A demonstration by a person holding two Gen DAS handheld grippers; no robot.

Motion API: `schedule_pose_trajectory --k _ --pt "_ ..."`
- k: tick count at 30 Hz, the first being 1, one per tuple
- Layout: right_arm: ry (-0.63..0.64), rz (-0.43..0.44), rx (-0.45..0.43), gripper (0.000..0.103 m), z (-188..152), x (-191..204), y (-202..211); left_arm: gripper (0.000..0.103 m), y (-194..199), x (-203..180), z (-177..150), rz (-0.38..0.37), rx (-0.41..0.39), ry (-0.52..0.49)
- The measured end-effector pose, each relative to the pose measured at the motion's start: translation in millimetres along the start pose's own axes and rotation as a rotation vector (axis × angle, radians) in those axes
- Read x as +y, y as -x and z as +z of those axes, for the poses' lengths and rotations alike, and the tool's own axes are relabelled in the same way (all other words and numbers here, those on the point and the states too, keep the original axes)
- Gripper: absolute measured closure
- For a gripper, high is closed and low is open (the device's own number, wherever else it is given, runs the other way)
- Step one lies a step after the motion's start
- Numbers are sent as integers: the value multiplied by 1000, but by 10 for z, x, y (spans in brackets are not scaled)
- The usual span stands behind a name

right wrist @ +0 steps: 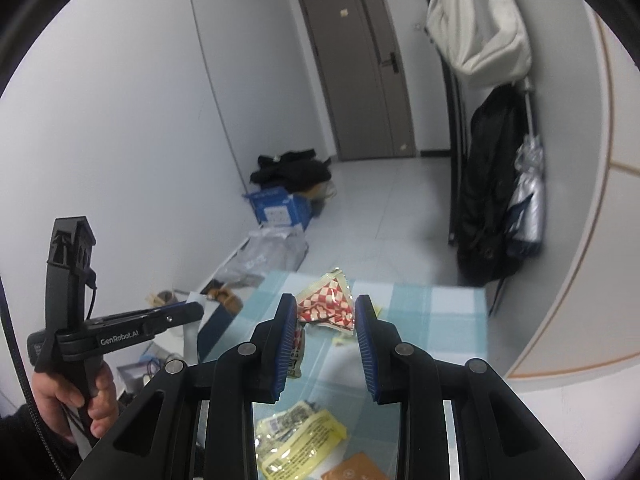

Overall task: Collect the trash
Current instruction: 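Grasp the red wrapper with the right tool while the left tool grasps the foam stick, lifting both, then carry the red wrapper and foam stick from the table over the toilet bowl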

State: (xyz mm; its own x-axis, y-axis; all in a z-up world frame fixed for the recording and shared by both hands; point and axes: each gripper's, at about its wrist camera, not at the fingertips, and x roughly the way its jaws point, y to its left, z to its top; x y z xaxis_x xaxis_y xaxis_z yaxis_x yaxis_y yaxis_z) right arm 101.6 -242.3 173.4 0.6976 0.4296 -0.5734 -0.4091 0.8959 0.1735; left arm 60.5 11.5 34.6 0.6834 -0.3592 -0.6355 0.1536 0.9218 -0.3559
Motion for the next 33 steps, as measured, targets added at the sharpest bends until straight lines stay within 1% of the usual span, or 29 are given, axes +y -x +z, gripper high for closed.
schedule_pose_trajectory --k 5,7,9,15,20,24,28,30,31,33 --pt "11 -23 -65 74 154 -80 332 94 108 -343 125 -53 -39 -46" --pt "4 -24 -86 74 198 -138 464 94 143 -509 160 -74 -52 -87" --pt "5 -30 -100 74 233 -193 593 94 168 -662 168 -76 -71 -126" --pt "-15 -68 -160 74 295 -446 1011 94 170 -1180 229 -177 -64 -194" --pt "-56 -131 -204 74 283 -819 1367 94 123 -1714 275 -267 -57 -265" --pt "-99 -195 -216 74 137 -1182 1601 94 -53 -2244 257 -338 -27 -325" --pt "-180 -249 -224 74 -105 -1589 1811 94 -303 -2711 171 -396 39 -381" --pt "-214 -290 -220 74 -287 -1807 1888 94 -459 -2881 110 -394 78 -391" --pt "-228 -324 -204 74 -405 -1933 1917 94 -550 -2978 73 -401 102 -401" --pt "-257 -361 -177 74 -585 -2122 1947 94 -678 -3102 4 -412 133 -413"
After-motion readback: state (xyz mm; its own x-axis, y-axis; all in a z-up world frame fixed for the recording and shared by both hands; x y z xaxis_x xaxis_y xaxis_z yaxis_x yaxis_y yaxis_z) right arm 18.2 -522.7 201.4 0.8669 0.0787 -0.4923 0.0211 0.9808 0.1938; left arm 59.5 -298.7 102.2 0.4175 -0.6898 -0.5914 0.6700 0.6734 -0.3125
